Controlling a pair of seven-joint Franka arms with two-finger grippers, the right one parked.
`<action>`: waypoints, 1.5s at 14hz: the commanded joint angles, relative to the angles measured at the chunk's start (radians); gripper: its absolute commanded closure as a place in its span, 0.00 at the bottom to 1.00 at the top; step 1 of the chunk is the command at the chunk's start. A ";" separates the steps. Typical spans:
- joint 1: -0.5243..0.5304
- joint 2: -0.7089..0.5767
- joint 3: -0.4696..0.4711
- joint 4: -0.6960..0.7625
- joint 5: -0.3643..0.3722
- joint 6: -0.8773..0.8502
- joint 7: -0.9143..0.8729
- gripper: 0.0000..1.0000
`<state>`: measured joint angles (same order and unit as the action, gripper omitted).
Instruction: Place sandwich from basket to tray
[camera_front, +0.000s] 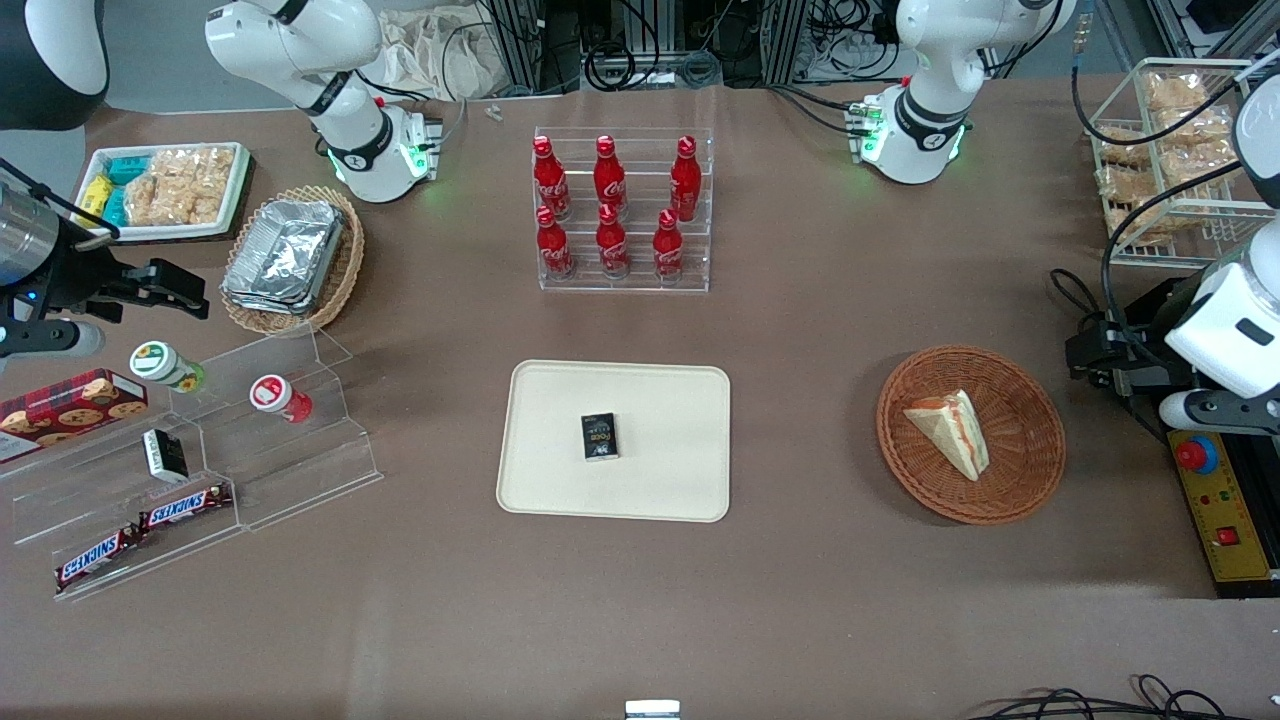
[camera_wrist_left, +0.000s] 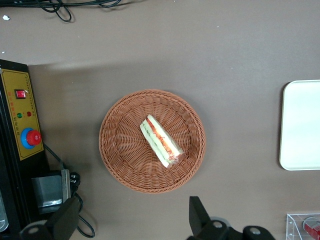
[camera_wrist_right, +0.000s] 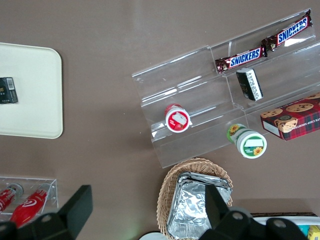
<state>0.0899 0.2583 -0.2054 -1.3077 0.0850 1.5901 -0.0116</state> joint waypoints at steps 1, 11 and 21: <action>-0.004 -0.011 0.001 -0.004 0.018 -0.035 -0.008 0.01; -0.002 -0.014 0.001 -0.030 0.016 -0.070 -0.004 0.01; -0.009 -0.017 0.000 -0.408 -0.004 0.248 -0.155 0.01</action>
<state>0.0887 0.2684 -0.2051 -1.6134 0.0823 1.7385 -0.0895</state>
